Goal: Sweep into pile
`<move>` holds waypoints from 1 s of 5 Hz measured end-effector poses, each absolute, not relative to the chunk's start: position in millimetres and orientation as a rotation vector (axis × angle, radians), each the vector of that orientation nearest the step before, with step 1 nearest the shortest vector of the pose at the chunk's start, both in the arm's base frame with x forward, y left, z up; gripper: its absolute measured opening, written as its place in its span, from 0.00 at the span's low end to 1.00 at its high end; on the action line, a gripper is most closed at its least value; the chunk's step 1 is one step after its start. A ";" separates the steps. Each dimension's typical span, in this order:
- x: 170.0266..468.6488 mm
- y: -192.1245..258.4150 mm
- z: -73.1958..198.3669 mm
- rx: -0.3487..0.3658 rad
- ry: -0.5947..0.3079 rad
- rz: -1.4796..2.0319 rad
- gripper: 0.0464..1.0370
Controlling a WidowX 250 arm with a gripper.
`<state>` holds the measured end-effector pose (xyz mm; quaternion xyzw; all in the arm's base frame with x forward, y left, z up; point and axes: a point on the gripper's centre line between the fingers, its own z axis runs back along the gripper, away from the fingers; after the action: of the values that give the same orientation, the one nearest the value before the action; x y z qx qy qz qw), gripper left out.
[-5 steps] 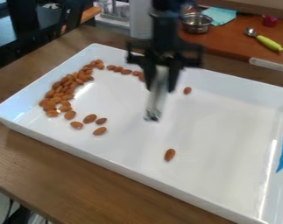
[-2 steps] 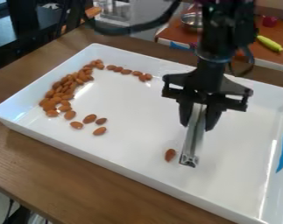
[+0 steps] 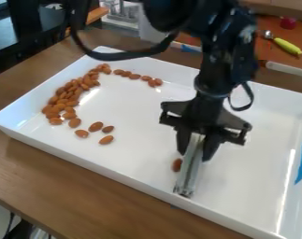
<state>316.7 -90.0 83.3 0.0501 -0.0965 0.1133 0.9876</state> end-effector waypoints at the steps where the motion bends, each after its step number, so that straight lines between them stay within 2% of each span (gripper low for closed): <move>1: 315.6 -71.9 78.5 0.112 -0.180 0.232 0.34; 3: 319.4 0.8 77.9 0.121 -0.120 0.243 0.34; 4: 326.1 42.2 78.2 0.170 -0.133 0.172 0.34; 5: 333.2 78.6 80.3 0.260 -0.188 0.064 0.34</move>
<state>333.2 78.6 80.3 0.1294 -0.0937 0.0318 0.9866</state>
